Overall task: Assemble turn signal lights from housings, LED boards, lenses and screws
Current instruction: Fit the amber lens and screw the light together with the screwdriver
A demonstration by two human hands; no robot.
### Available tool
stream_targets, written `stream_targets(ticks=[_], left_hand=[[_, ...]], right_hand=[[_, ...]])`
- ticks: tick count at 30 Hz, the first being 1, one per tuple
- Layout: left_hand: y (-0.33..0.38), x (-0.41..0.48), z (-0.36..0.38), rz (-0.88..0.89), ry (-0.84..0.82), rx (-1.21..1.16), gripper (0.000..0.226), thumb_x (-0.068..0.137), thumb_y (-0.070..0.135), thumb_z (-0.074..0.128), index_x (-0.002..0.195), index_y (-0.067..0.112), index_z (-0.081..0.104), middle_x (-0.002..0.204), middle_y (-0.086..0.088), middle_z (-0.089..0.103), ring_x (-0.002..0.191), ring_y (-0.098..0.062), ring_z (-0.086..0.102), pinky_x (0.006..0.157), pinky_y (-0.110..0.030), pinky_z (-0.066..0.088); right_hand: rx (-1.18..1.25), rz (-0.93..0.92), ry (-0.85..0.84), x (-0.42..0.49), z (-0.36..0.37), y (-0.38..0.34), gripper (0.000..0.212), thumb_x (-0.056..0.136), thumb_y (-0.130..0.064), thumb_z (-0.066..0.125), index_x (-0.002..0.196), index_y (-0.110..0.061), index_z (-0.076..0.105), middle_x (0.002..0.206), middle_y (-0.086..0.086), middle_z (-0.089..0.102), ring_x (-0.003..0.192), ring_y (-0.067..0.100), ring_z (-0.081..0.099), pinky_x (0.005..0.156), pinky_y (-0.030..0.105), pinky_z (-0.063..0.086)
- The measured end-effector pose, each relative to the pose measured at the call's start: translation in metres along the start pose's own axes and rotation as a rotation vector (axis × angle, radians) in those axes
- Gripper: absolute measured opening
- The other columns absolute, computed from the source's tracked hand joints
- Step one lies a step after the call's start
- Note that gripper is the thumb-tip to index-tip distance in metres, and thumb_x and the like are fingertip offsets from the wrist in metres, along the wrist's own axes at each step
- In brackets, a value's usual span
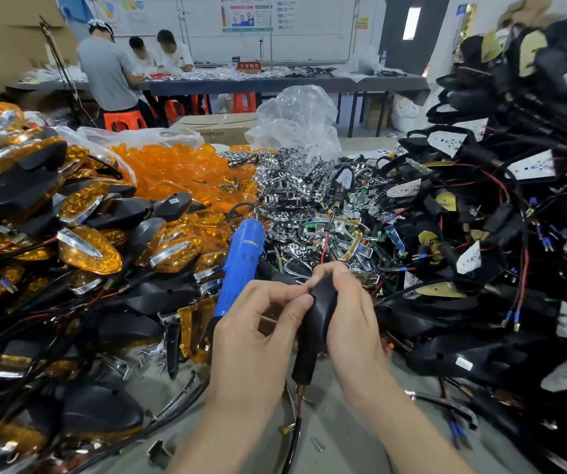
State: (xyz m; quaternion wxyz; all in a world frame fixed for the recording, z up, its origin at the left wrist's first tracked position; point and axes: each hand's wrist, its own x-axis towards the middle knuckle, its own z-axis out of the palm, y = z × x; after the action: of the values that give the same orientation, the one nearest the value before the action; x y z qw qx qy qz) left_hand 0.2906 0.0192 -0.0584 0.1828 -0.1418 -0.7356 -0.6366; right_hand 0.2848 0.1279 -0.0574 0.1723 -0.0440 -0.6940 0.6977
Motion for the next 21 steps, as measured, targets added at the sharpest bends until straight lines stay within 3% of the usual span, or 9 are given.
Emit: stream_targets(ticks=[6, 12, 21], left_hand=[[-0.002, 0.0, 0.002, -0.034, -0.002, -0.06, 0.012, 0.08, 0.033, 0.068, 0.085, 0.024, 0.075, 0.087, 0.007, 0.068, 0.077, -0.007, 0.063, 0.068, -0.025, 0.048], [-0.002, 0.0, 0.005, -0.079, 0.008, -0.093, 0.01, 0.078, 0.035, 0.068, 0.081, 0.028, 0.075, 0.085, 0.008, 0.069, 0.074, -0.002, 0.063, 0.067, -0.013, 0.045], [-0.001, -0.004, 0.009, -0.132, 0.014, -0.144, 0.012, 0.076, 0.036, 0.069, 0.083, 0.03, 0.077, 0.091, 0.004, 0.07, 0.079, -0.004, 0.065, 0.07, -0.018, 0.05]], right_hand=[[-0.012, -0.049, 0.007, -0.001, -0.001, 0.006, 0.037, 0.09, -0.042, 0.027, 0.077, -0.026, 0.057, 0.074, -0.018, 0.062, 0.069, -0.004, 0.052, 0.061, 0.011, 0.039], [0.008, -0.072, 0.02, -0.001, -0.001, 0.009, 0.035, 0.091, -0.039, 0.028, 0.077, -0.027, 0.058, 0.075, -0.019, 0.063, 0.069, -0.005, 0.053, 0.06, 0.008, 0.039], [0.08, -0.049, 0.071, 0.0, 0.002, 0.013, 0.035, 0.089, -0.041, 0.032, 0.071, -0.033, 0.061, 0.071, -0.017, 0.062, 0.066, -0.003, 0.054, 0.059, 0.011, 0.043]])
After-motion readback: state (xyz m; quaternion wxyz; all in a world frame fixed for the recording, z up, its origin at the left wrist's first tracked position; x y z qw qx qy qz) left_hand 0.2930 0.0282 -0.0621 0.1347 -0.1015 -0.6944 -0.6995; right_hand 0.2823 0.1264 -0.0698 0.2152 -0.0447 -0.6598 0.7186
